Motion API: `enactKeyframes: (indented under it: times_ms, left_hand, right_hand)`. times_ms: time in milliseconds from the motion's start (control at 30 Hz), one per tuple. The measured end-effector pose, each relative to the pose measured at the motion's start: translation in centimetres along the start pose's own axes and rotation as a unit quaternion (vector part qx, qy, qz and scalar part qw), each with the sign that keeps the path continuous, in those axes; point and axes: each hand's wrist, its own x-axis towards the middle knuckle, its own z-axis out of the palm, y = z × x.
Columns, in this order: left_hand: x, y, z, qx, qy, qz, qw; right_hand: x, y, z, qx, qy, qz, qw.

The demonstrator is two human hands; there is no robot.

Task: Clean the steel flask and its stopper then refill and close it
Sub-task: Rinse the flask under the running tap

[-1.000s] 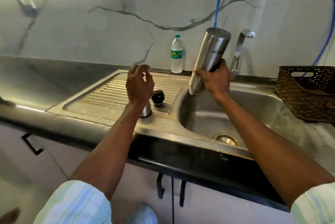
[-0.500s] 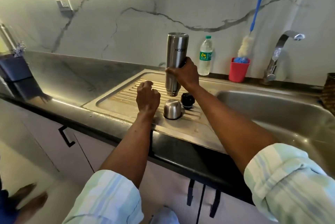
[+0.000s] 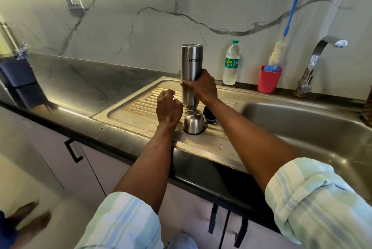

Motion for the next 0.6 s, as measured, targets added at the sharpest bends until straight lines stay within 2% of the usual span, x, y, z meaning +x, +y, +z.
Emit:
enactKeyframes:
  times_ms: [400,600]
  left_hand:
    - [-0.1,0.5,-0.2,-0.022,0.019,-0.012,1.000]
    - [-0.5,0.9,-0.7,-0.031,0.045,0.007,0.998]
  right_hand:
    - [-1.3,0.6,0.3,0.028,-0.023,-0.006,0.999]
    - [-3.2,1.3,-0.7,-0.024,0.028,-0.027,0.999]
